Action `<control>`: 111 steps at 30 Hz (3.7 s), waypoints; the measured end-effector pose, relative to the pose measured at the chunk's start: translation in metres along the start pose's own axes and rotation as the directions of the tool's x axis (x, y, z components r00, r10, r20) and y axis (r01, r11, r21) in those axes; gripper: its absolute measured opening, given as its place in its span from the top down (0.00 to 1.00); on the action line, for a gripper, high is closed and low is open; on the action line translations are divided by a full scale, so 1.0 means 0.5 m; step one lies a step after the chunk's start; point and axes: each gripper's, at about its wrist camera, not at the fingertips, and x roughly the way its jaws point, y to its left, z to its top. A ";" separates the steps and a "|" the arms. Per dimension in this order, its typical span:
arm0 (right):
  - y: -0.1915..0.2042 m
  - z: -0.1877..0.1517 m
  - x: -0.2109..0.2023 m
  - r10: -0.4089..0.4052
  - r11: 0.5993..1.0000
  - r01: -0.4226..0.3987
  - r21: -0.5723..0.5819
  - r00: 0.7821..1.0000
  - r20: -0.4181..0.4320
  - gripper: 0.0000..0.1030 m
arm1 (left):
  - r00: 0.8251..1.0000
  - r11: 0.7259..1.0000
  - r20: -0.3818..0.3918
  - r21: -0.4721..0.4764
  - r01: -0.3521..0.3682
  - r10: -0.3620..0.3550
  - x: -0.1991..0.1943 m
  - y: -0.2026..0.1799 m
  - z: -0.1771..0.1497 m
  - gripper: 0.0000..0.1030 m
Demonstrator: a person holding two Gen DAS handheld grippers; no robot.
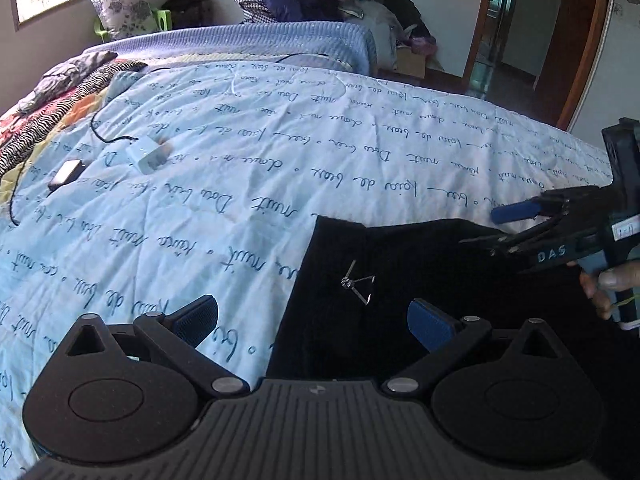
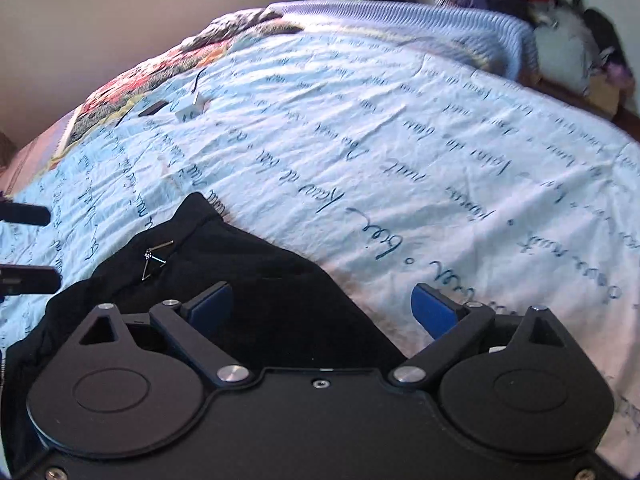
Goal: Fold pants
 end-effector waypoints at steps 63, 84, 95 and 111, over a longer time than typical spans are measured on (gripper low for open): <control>0.352 -0.499 -0.405 -0.444 0.644 0.501 -0.578 0.860 0.251 0.97 | 0.986 0.924 0.049 -0.344 0.167 -0.160 -0.171 0.086 -0.219 0.96; 0.430 -0.596 -0.374 -0.390 0.716 0.404 -0.569 0.908 0.153 0.96 | 0.998 0.944 -0.023 -0.327 0.043 -0.053 -0.181 0.107 -0.355 0.90; 0.390 -0.650 -0.468 -0.416 0.822 0.443 -0.358 0.896 0.153 0.95 | 0.959 0.958 0.125 -0.172 -0.230 0.253 -0.326 0.064 -0.341 0.41; 0.307 -0.748 -0.731 -0.493 0.870 0.480 0.111 0.849 0.191 0.43 | 0.955 0.829 0.046 0.510 0.231 -0.294 -0.314 -0.388 -0.417 0.22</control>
